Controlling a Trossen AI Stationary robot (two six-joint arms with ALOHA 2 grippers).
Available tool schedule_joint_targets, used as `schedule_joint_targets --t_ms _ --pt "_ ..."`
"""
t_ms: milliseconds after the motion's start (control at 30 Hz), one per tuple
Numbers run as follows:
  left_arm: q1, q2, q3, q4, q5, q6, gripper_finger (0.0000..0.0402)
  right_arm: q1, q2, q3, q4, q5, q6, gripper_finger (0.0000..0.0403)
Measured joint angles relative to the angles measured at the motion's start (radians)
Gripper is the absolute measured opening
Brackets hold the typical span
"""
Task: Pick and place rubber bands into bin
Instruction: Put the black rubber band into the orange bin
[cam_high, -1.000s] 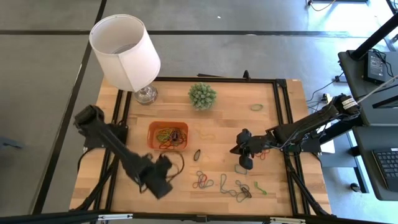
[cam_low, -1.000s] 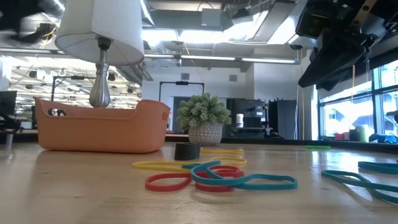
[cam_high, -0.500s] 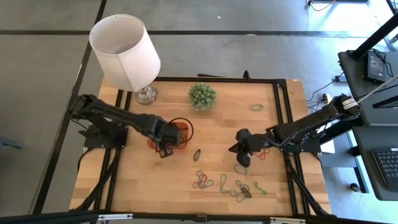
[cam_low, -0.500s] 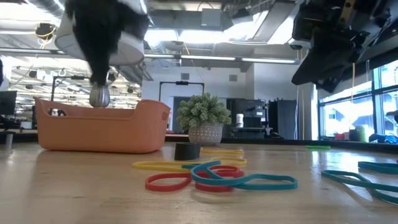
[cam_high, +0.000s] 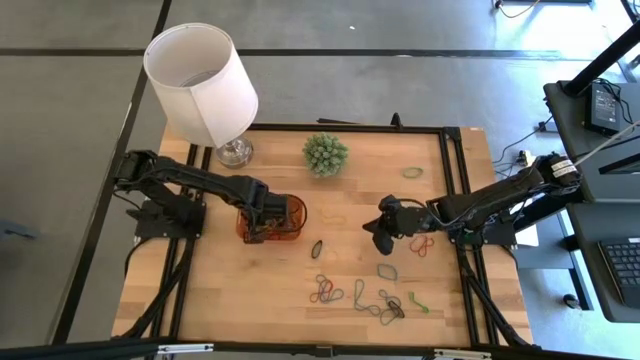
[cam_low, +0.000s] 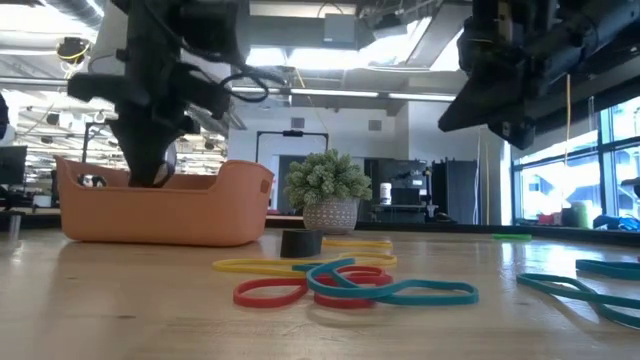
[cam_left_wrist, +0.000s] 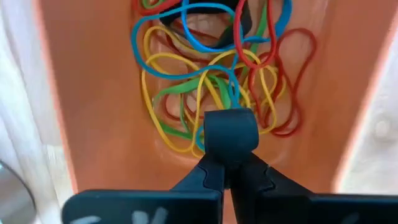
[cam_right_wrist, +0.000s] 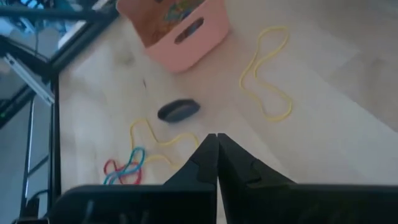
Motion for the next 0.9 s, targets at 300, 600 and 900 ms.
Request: schedule_joint_targets --t_ms 300,600,900 --pt "0.001 0.0 -0.081 0.072 -0.001 0.081 0.0026 -0.05 0.0 0.0 0.018 0.002 0.028 0.0005" --pt "0.001 0.0 -0.087 0.072 -0.002 0.11 0.0081 -0.068 0.0 0.0 0.019 0.002 0.052 0.0005" --pt "0.001 -0.024 -0.087 0.064 -0.002 0.039 0.012 -0.067 0.0 0.0 0.015 0.001 -0.024 0.0005"
